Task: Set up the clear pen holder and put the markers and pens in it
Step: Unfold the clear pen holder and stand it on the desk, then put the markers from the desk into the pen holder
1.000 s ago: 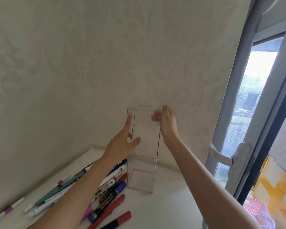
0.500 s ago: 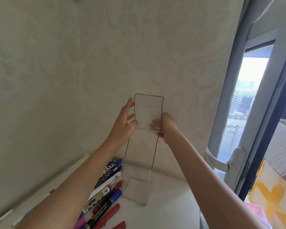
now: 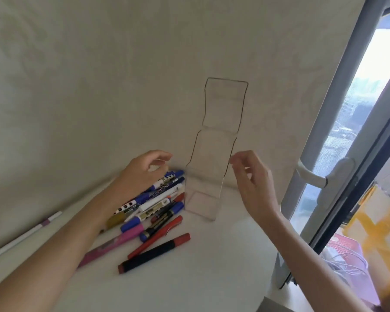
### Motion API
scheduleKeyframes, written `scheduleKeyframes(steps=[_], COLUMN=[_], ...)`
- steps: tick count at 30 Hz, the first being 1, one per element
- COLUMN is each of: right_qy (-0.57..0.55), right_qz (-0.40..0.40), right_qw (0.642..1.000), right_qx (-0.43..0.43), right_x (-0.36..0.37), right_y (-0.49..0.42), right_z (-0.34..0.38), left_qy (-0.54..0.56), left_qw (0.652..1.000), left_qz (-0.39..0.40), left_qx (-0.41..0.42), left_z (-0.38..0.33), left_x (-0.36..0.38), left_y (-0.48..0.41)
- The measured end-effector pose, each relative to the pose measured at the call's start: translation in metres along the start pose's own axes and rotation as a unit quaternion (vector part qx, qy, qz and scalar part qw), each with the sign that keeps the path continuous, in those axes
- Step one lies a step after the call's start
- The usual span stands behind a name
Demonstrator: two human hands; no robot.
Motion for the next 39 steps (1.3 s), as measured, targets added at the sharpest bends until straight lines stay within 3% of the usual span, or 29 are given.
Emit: scheduleKeyframes(steps=[3,6,14,17,19,22,26,30,34,36,39], right_qy=[0.061,0.116,0.163,0.122,0.028,-0.129,-0.225,-0.312,-0.295,-0.240,-0.130], right_qz=[0.173,0.321,0.347,0.370,0.378,0.315,0.227,0.102,-0.054,-0.116,-0.120], right_qw=[0.980,0.939,0.918,0.919,0.925,0.935,0.939,0.940,0.954,0.964,0.983], right_qx=[-0.076,-0.053,-0.103,-0.055,0.014,0.096,0.132,0.094,0.013,-0.013,-0.039], right_x=[0.040,0.078,0.097,0.090,0.082,0.068,0.045,0.010,-0.027,-0.037,-0.035], right_y=[0.044,0.070,0.087,0.086,0.085,0.083,0.080,0.057,0.018,0.000,-0.022], right_z=[-0.005,-0.026,-0.043,-0.047,-0.049,-0.048,-0.040,-0.016,0.013,0.022,0.022], left_qy=[-0.059,-0.090,-0.254,-0.296,-0.329,-0.338,-0.278,-0.060,0.125,0.143,0.122], left_qw=[0.997,0.992,0.964,0.951,0.939,0.933,0.945,0.983,0.987,0.986,0.990], left_qz=[0.000,0.020,-0.024,-0.012,0.003,0.011,0.027,0.026,-0.044,-0.057,-0.072], left_qx=[-0.048,-0.085,-0.070,-0.088,-0.103,-0.123,-0.170,-0.169,-0.090,-0.060,-0.016], left_z=[0.029,0.051,0.045,0.040,0.035,0.030,0.028,0.012,-0.027,-0.047,-0.064], left_x=[0.011,0.032,0.056,0.060,0.061,0.067,0.060,0.017,0.000,0.008,0.026], left_y=[0.047,0.078,0.102,0.103,0.098,0.091,0.093,0.095,0.062,0.034,-0.008])
Point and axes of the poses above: each hand's wrist, its own y-axis away from the middle knuckle, its own x-axis out of the palm, z = x × y, the point moved 2 cm from there along -y, towards the middle knuckle, and after that the axes turned 8 degrees about z, right-handed, at the moved point
